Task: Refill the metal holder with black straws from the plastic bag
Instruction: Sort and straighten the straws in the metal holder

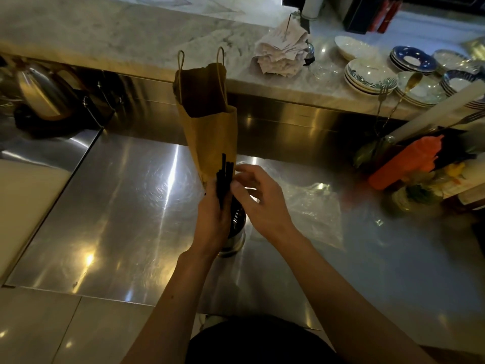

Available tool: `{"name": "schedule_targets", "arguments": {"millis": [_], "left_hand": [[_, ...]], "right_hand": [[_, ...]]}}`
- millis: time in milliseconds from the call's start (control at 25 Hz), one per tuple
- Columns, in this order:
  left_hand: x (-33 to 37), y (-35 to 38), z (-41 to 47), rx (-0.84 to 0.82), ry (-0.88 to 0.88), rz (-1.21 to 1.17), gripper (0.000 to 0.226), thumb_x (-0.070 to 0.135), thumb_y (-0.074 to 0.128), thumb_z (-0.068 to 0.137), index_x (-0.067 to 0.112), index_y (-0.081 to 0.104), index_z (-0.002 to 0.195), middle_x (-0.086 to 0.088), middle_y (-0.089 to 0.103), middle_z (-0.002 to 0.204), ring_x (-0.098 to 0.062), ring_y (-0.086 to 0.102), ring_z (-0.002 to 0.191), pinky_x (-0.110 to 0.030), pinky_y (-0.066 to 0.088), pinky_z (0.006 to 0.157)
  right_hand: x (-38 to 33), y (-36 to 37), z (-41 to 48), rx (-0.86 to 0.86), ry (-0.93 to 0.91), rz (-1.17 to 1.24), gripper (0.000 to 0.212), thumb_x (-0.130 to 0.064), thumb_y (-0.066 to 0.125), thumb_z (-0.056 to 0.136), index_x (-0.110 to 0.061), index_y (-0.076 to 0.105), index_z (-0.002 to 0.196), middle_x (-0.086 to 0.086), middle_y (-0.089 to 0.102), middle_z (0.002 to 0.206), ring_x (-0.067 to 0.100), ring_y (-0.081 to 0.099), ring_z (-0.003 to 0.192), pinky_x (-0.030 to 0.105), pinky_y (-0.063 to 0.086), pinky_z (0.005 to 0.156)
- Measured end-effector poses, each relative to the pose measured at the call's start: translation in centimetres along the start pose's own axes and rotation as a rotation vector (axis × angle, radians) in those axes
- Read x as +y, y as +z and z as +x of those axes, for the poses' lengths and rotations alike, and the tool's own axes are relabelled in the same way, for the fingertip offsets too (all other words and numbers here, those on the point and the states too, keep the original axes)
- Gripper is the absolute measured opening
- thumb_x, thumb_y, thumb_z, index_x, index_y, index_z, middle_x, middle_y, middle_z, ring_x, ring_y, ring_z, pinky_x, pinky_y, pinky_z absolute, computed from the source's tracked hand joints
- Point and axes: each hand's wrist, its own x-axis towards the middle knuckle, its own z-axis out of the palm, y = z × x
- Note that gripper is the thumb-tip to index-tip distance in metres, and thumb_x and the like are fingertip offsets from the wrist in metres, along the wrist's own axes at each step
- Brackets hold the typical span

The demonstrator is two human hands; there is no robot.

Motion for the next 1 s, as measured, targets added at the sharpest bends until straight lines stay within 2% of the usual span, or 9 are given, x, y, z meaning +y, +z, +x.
{"name": "schedule_targets", "arguments": {"millis": [40,120,200,320,520,680,800,920,1000], "left_hand": [[-0.1,0.0,-0.1,-0.003,-0.005,0.005,0.029,0.009,0.047,0.101,0.011,0.042,0.129,0.019,0.060,0.103,0.010,0.064,0.090,-0.006,0.048,0.078],[-0.2,0.0,-0.4,0.008,-0.008,0.013,0.029,0.007,0.051,0.098,0.013,0.043,0.126,0.013,0.063,0.102,0.004,0.066,0.089,-0.006,0.048,0.076],[0.1,-0.1,-0.7,0.033,-0.013,0.029,0.033,0.008,0.054,0.097,0.029,0.042,0.118,0.009,0.064,0.101,0.000,0.067,0.086,-0.004,0.047,0.074],[0.0,-0.3,-0.9,0.054,0.019,0.044,0.039,0.009,0.056,0.096,0.041,0.043,0.114,0.018,0.062,0.102,0.015,0.062,0.088,-0.001,0.043,0.078],[-1.1,-0.4,-0.9,0.117,0.096,0.166,0.024,0.014,0.058,0.096,0.015,0.058,0.120,0.012,0.062,0.108,0.006,0.057,0.096,0.000,0.040,0.085],[-1.3,-0.3,-0.8,0.150,0.141,0.302,0.023,0.019,0.056,0.097,0.014,0.060,0.119,-0.002,0.066,0.114,0.001,0.050,0.102,-0.001,0.034,0.089],[-1.2,-0.3,-0.6,0.189,0.204,0.305,0.032,0.030,0.043,0.099,0.010,0.060,0.117,-0.008,0.064,0.116,0.007,0.040,0.106,-0.005,0.028,0.096],[-0.7,0.1,-0.6,0.236,0.245,0.315,0.048,0.043,0.031,0.099,0.010,0.057,0.121,-0.011,0.059,0.127,0.000,0.040,0.119,-0.022,0.028,0.107],[0.5,1.4,-0.7,0.267,0.325,0.330,0.043,0.039,0.038,0.097,0.009,0.057,0.120,-0.014,0.056,0.131,-0.013,0.042,0.125,-0.029,0.028,0.108]], "right_hand": [[-0.4,0.1,0.0,-0.008,-0.021,-0.010,0.032,-0.024,0.060,0.094,-0.017,0.057,0.126,-0.004,0.069,0.114,0.011,0.065,0.106,0.031,0.053,0.095],[-0.9,0.3,0.0,-0.028,-0.075,-0.056,0.032,-0.029,0.059,0.094,-0.019,0.058,0.125,-0.006,0.068,0.114,0.008,0.064,0.104,0.027,0.053,0.092],[-0.7,0.5,0.1,-0.033,-0.084,-0.121,0.033,-0.033,0.058,0.094,-0.020,0.060,0.124,-0.003,0.067,0.116,0.010,0.063,0.105,0.029,0.053,0.093],[-0.1,0.5,0.1,-0.031,-0.082,-0.160,0.027,-0.032,0.056,0.095,-0.020,0.063,0.119,-0.003,0.067,0.116,0.011,0.062,0.106,0.031,0.053,0.095],[0.6,0.2,0.1,-0.008,-0.132,-0.196,0.026,-0.031,0.053,0.096,-0.013,0.069,0.107,-0.001,0.068,0.108,0.012,0.063,0.101,0.032,0.053,0.091],[1.0,-0.3,0.1,0.021,-0.077,-0.157,0.022,-0.026,0.054,0.097,-0.012,0.068,0.109,0.000,0.070,0.107,0.011,0.064,0.100,0.027,0.053,0.091],[1.4,-1.1,0.1,0.063,-0.072,-0.140,0.022,-0.026,0.055,0.098,-0.014,0.066,0.111,-0.002,0.070,0.107,0.009,0.065,0.099,0.021,0.052,0.088],[2.3,-2.9,0.4,0.165,-0.050,-0.080,0.018,-0.023,0.056,0.097,-0.017,0.065,0.112,-0.007,0.069,0.103,0.004,0.064,0.097,0.013,0.051,0.082],[3.4,-4.6,0.9,0.236,-0.028,-0.057,0.016,-0.022,0.057,0.097,-0.021,0.063,0.112,-0.012,0.066,0.099,-0.001,0.063,0.094,0.008,0.049,0.078]]}}
